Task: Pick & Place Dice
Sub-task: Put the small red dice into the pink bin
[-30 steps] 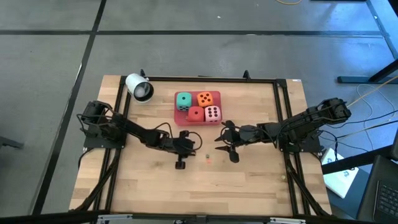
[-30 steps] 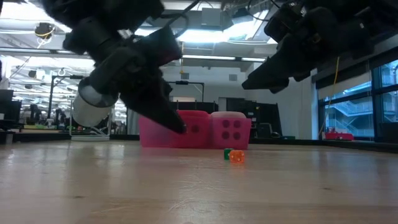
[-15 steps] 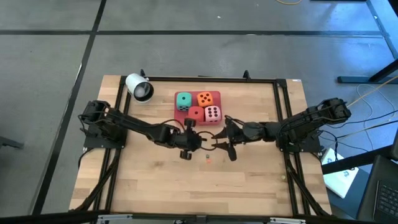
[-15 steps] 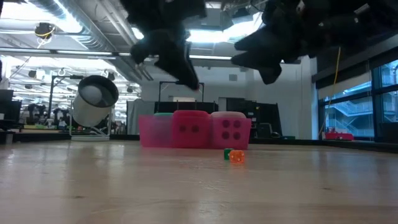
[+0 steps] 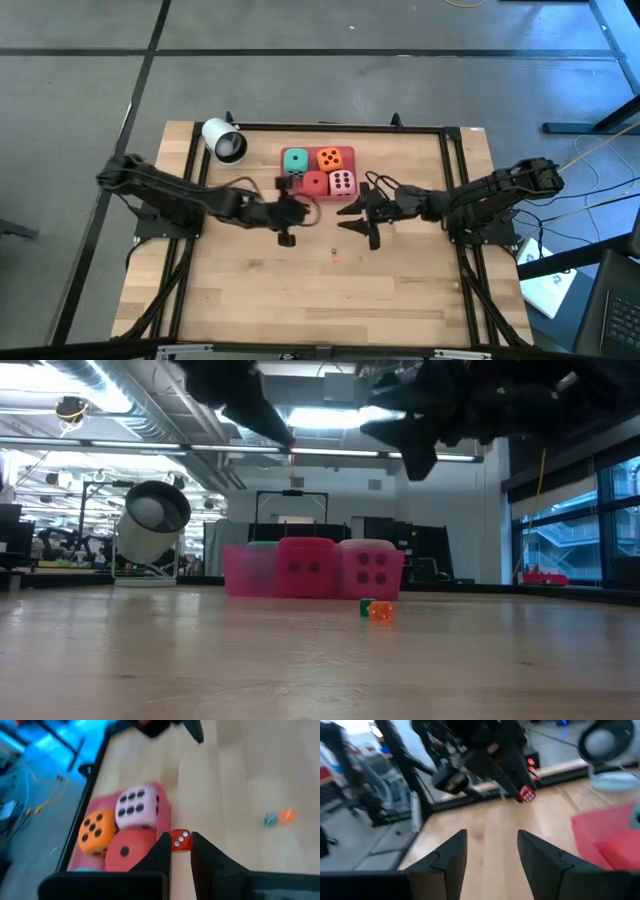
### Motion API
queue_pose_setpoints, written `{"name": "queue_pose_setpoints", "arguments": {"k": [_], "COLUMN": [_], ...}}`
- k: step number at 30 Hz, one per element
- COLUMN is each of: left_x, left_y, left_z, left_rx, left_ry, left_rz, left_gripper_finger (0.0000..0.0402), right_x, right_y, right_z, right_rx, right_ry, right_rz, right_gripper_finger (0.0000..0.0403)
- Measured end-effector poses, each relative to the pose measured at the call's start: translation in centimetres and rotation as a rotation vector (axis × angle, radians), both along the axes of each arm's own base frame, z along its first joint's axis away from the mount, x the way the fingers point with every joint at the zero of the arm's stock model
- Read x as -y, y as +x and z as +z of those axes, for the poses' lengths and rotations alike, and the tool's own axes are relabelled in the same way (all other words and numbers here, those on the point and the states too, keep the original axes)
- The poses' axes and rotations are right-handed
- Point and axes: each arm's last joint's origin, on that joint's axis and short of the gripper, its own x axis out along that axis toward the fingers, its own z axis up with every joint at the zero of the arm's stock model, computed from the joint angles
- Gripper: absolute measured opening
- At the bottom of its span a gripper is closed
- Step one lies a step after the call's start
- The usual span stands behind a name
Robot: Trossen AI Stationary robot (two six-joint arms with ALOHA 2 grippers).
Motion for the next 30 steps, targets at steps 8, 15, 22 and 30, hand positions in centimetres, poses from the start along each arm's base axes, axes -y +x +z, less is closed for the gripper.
{"name": "queue_pose_setpoints", "arguments": {"k": [8,15,22,30], "left_x": [-0.4,-0.2,-0.2,-0.3], "left_y": [-3.6,-3.1,-2.9,-2.9], "left_z": [-1.3,-1.3,-1.5,-1.7], "left_rx": [0.332,0.335,0.314,0.288], "left_ry": [-0.014,0.106,0.191,0.204], "left_rz": [-0.113,-0.132,-0.136,-0.136], "left_gripper_finger": [0.0029,0.0029,0.0029,0.0029], "right_x": [1.0,2.3,4.2,4.7], "right_y": [0.1,1.1,2.7,7.0], "right_z": [1.2,0.2,-2.0,-1.5], "right_rx": [0.111,0.156,0.185,0.177], "right_ry": [0.108,0.231,0.369,0.397], "right_rz": [0.049,0.056,0.058,0.192], "right_gripper_finger": [0.0174,0.0174,0.0174,0.0174]}}
